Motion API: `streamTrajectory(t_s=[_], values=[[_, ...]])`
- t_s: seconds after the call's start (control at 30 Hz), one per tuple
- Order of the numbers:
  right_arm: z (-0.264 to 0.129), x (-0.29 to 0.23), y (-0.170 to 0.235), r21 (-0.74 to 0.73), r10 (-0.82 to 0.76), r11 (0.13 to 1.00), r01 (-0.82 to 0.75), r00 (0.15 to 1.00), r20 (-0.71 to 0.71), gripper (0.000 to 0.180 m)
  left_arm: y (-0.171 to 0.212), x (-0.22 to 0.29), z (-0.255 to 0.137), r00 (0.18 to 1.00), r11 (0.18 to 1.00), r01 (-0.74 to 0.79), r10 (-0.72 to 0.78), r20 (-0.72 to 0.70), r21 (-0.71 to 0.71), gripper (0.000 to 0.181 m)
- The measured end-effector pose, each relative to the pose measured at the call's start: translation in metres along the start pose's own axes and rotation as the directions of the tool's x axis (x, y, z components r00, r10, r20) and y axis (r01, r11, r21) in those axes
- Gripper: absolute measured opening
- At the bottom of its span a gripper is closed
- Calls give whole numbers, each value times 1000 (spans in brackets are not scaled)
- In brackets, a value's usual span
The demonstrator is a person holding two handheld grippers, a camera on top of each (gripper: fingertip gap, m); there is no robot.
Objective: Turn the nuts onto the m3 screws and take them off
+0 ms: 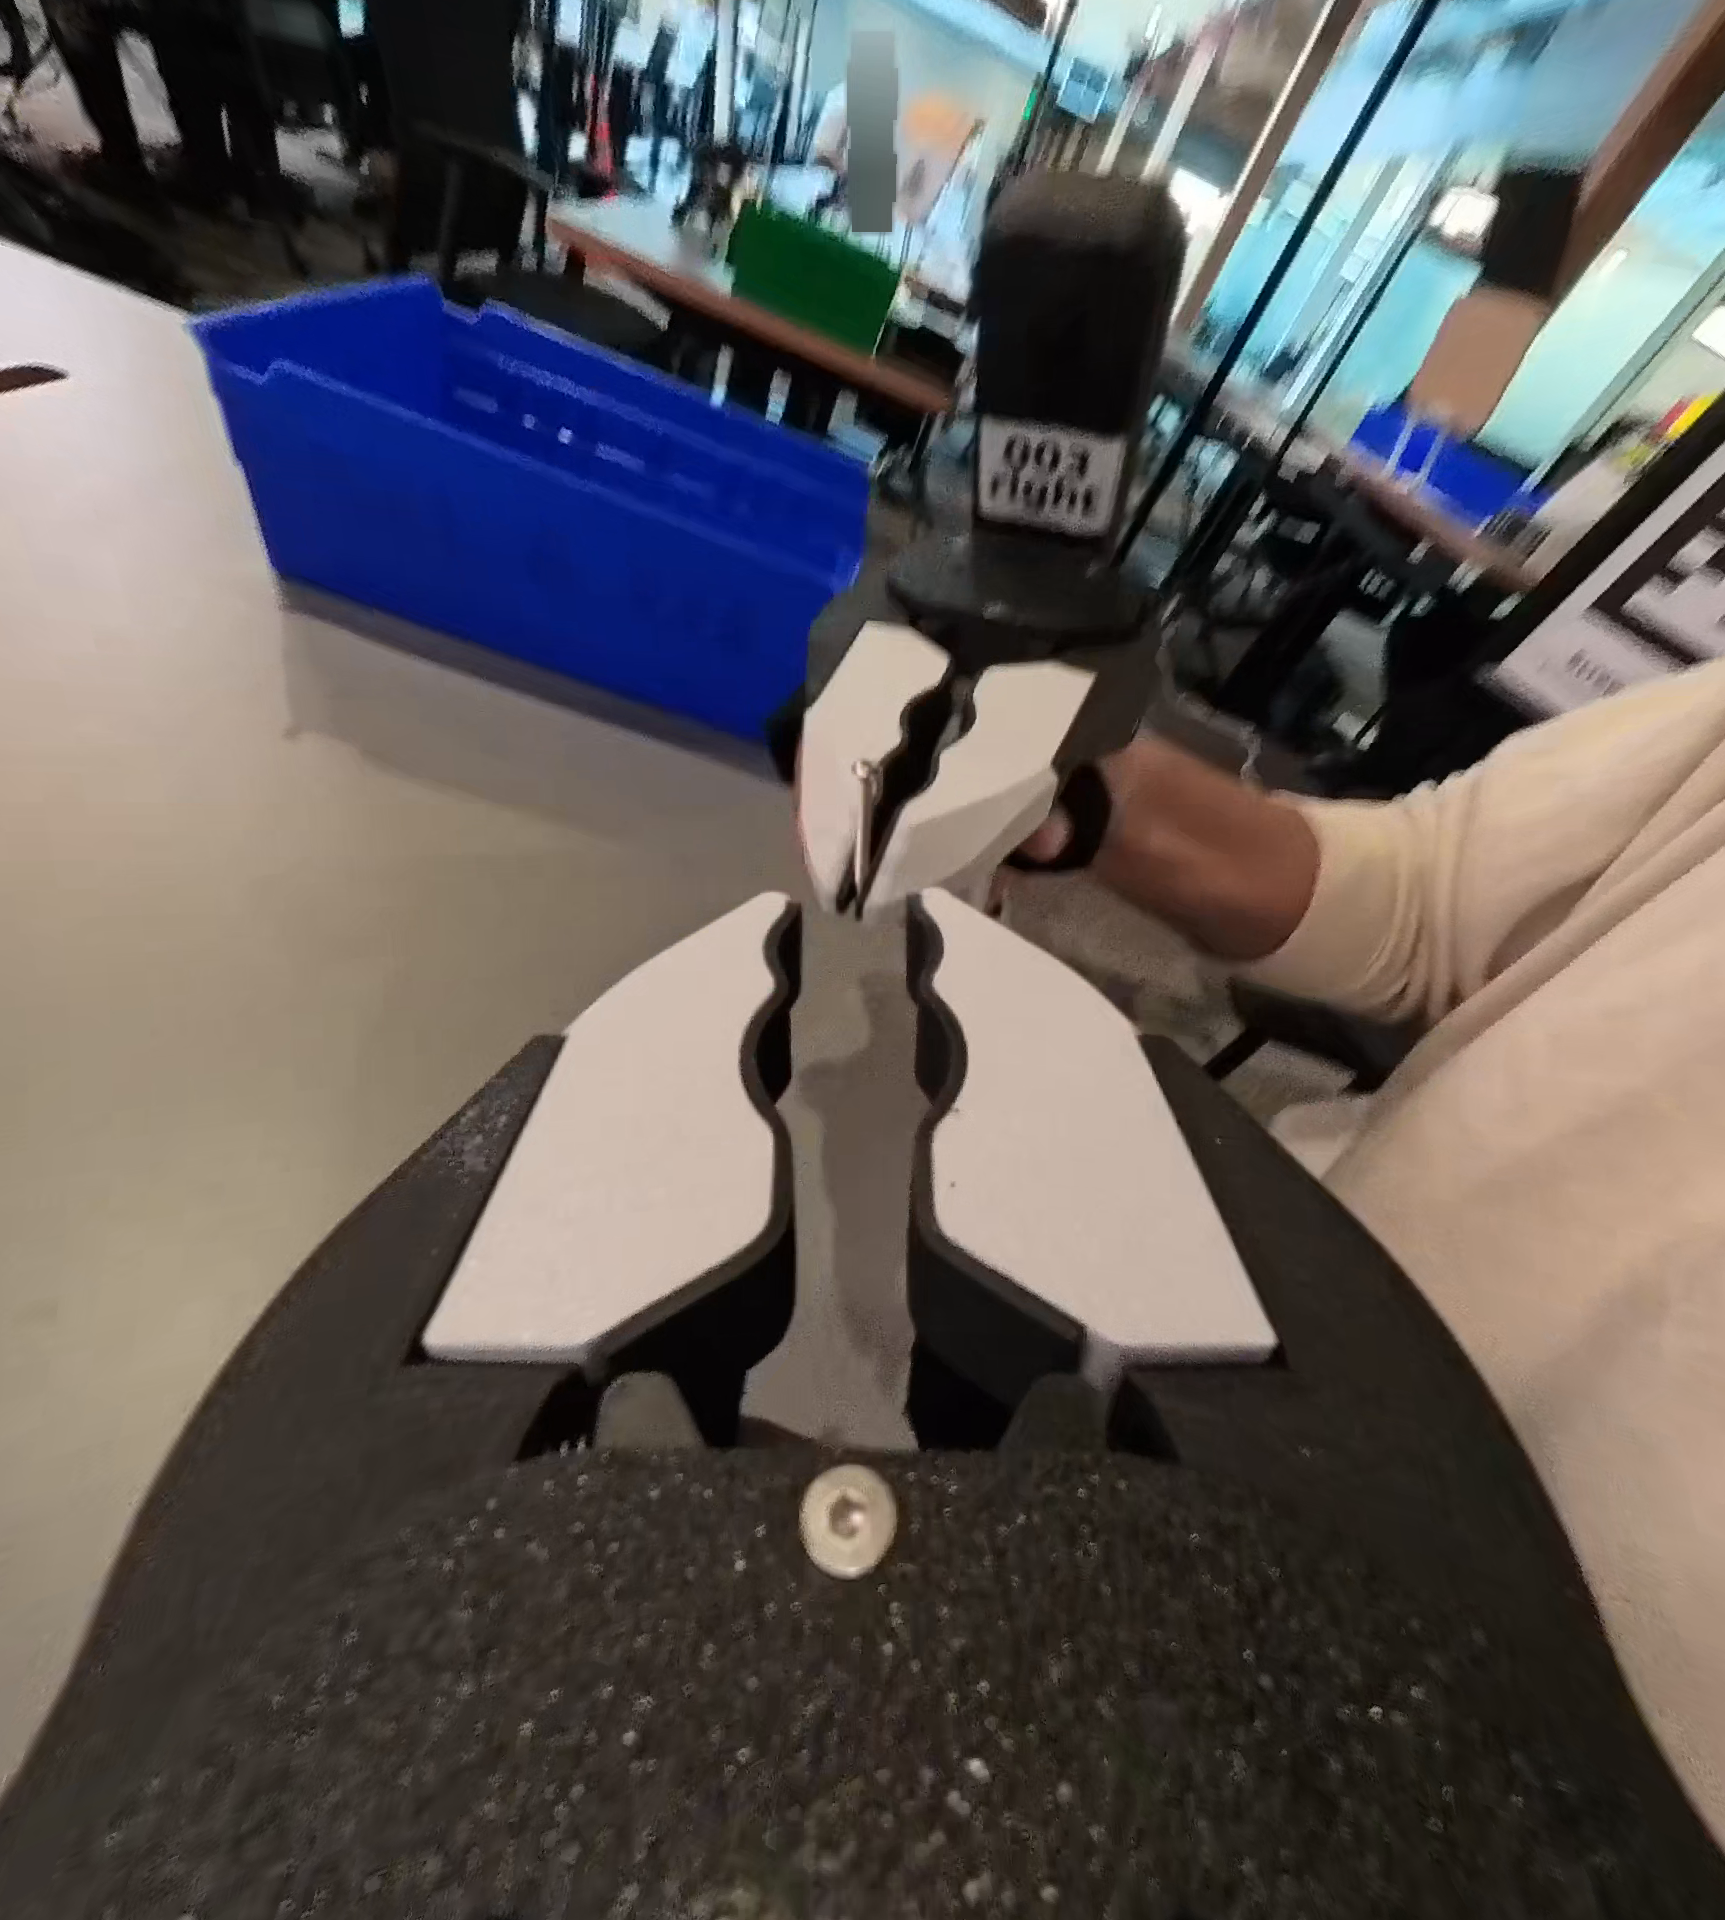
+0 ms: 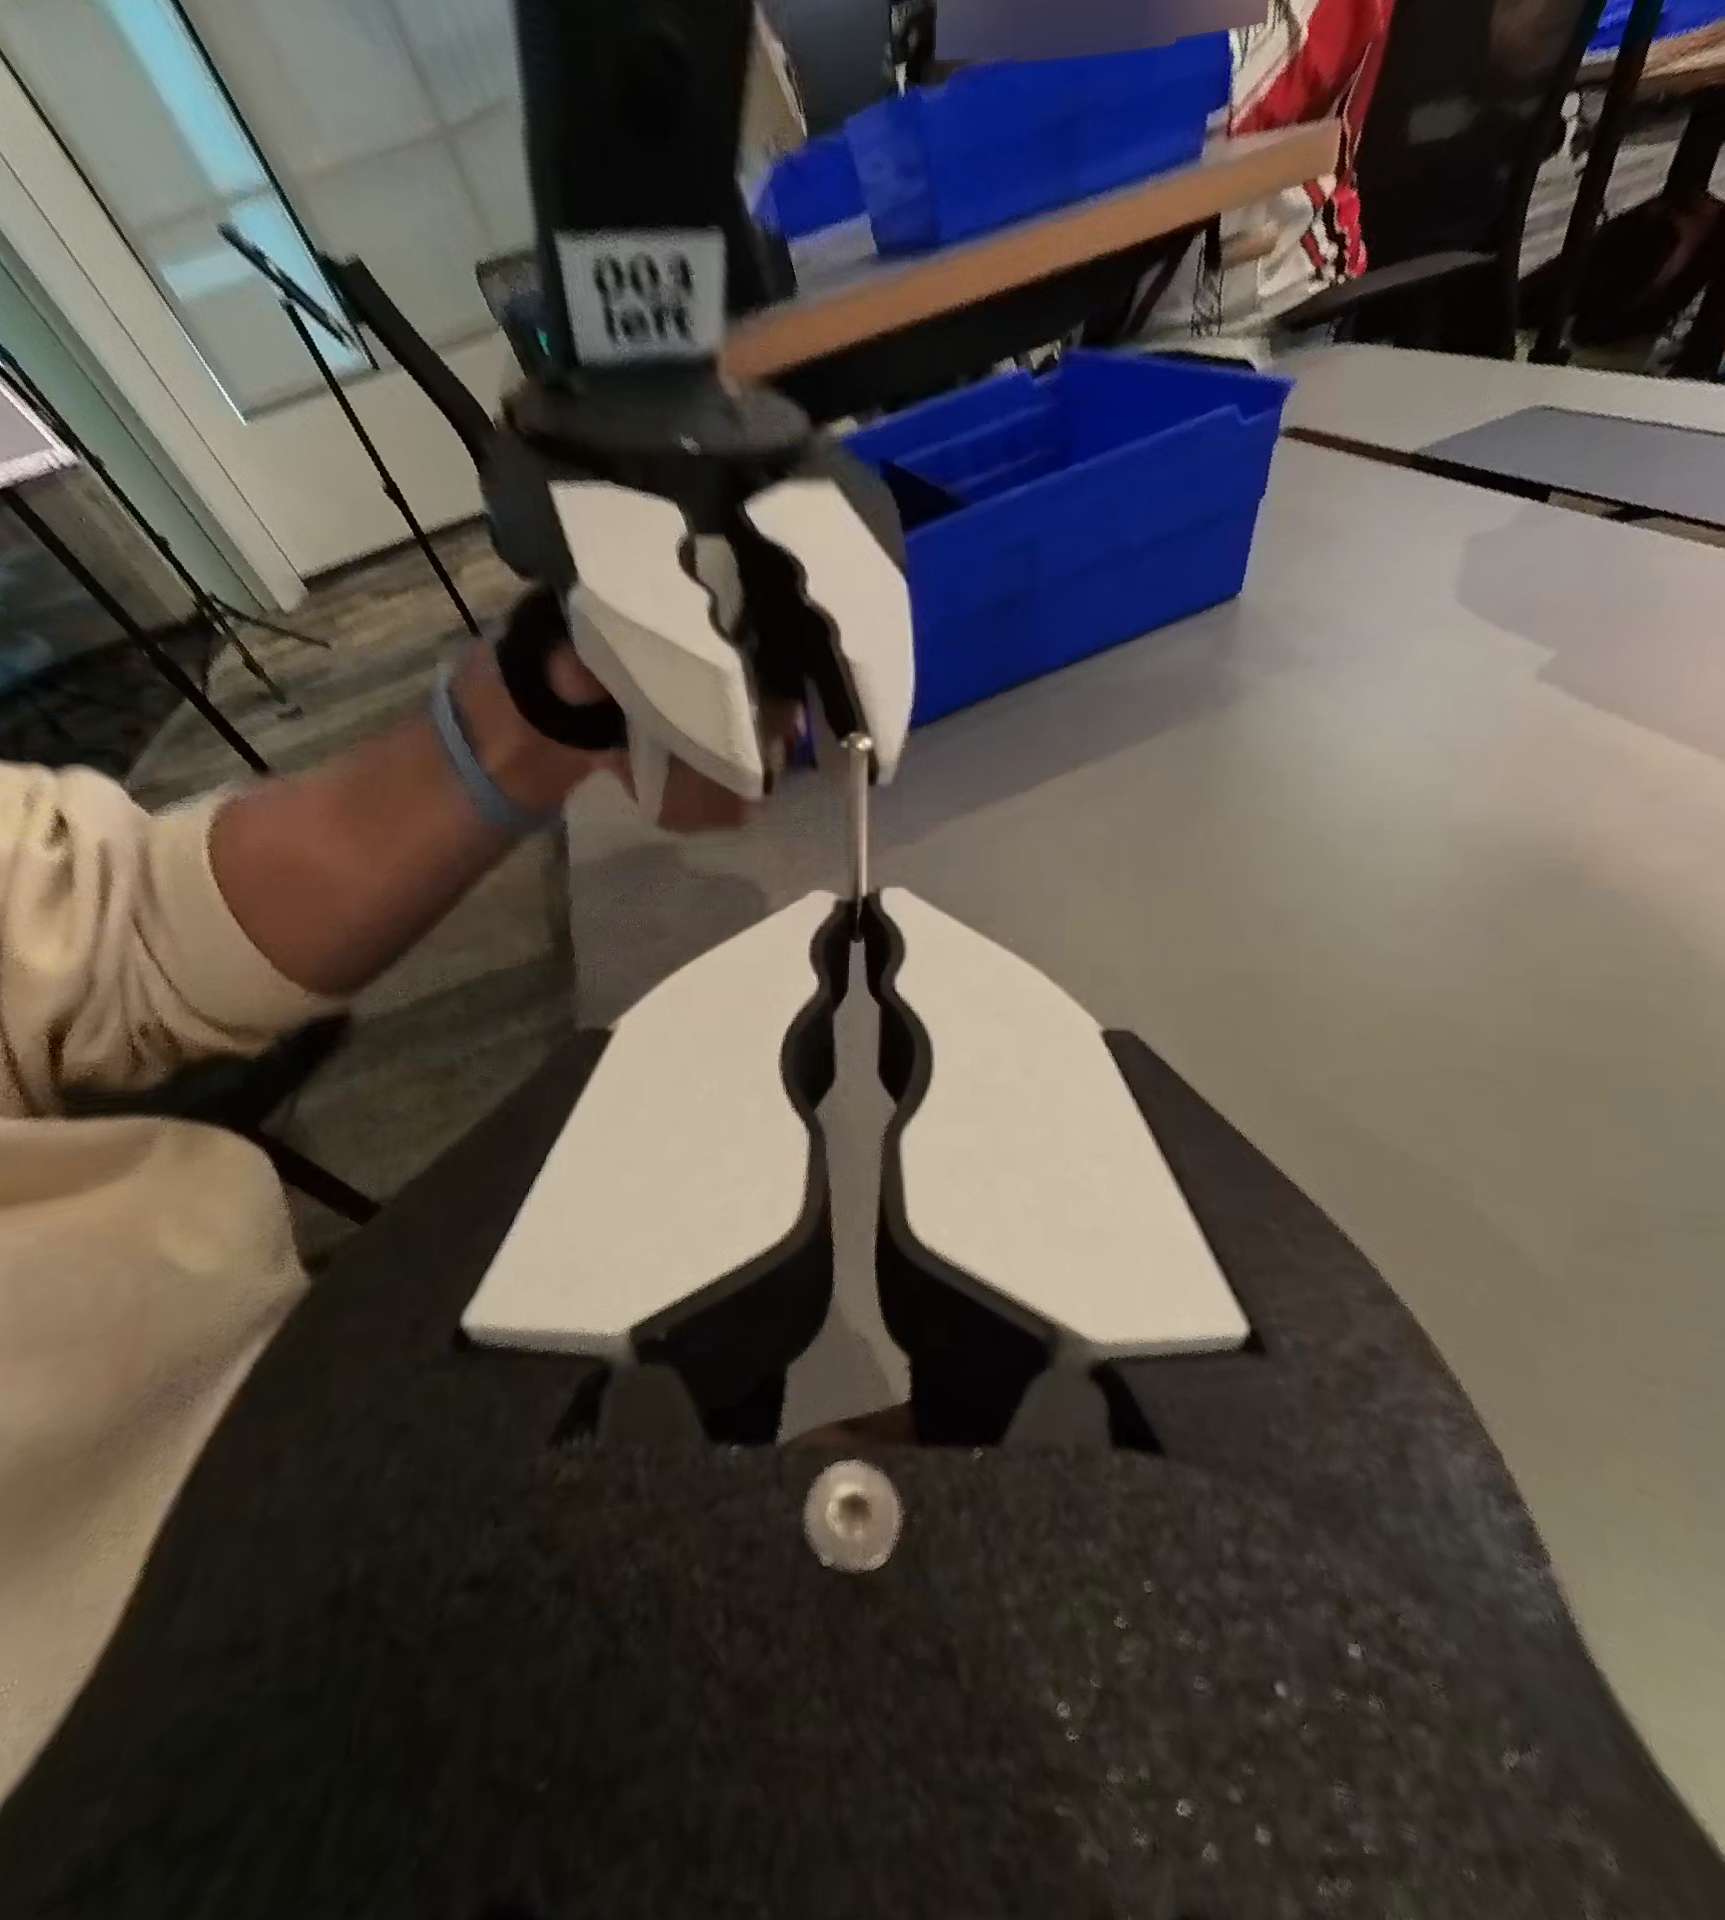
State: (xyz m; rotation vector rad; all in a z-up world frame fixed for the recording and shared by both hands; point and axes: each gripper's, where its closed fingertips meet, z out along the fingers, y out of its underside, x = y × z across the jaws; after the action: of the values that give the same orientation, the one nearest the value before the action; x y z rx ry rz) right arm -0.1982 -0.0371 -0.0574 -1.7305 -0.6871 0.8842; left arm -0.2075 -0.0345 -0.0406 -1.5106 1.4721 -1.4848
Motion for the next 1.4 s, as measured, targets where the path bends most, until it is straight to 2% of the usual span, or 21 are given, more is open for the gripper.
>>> streamTrajectory(t_s=[0.07, 0.17, 0.33, 0.5, 0.7, 0.77, 0.97, 1.27, 1.4], values=[[-2, 4, 6, -57, -29, 998, 28, 999, -20, 2, 7, -5, -6, 996, 990, -75, 81, 48, -116, 20], [-2, 3, 13, -133, -73, 989, 71, 997, -16, 2, 10, -4, -9, 981, 950, -172, 188, 37, -261, 26], [3, -2, 19, -204, -112, 973, 108, 994, -7, 2, -3, 5, 5, 958, 902, -284, 282, -54, -326, 28], [3, -7, 18, -216, -129, 969, 124, 992, -5, 2, 1, 7, 20, 941, 853, -336, 324, -100, -399, 23], [-5, -9, 15, -209, -139, 968, 135, 990, -5, 2, 4, 8, 20, 937, 853, -346, 333, -105, -390, 16], [-6, -7, 14, -211, -151, 967, 144, 988, -18, 2, 5, 10, 19, 938, 857, -344, 327, -111, -383, 5], [-6, -10, 12, -211, -164, 964, 160, 987, 1, 2, 5, 12, 16, 938, 869, -345, 329, -106, -355, 5], [-13, -20, -13, -17, -55, 998, 57, 993, 100, 2, 18, 14, 9, 959, 913, -280, 257, -116, -295, 4], [-5, -22, -14, 7, -35, 999, 34, 992, 118, 2, 29, 14, 16, 964, 924, -263, 242, -108, -276, 4]])
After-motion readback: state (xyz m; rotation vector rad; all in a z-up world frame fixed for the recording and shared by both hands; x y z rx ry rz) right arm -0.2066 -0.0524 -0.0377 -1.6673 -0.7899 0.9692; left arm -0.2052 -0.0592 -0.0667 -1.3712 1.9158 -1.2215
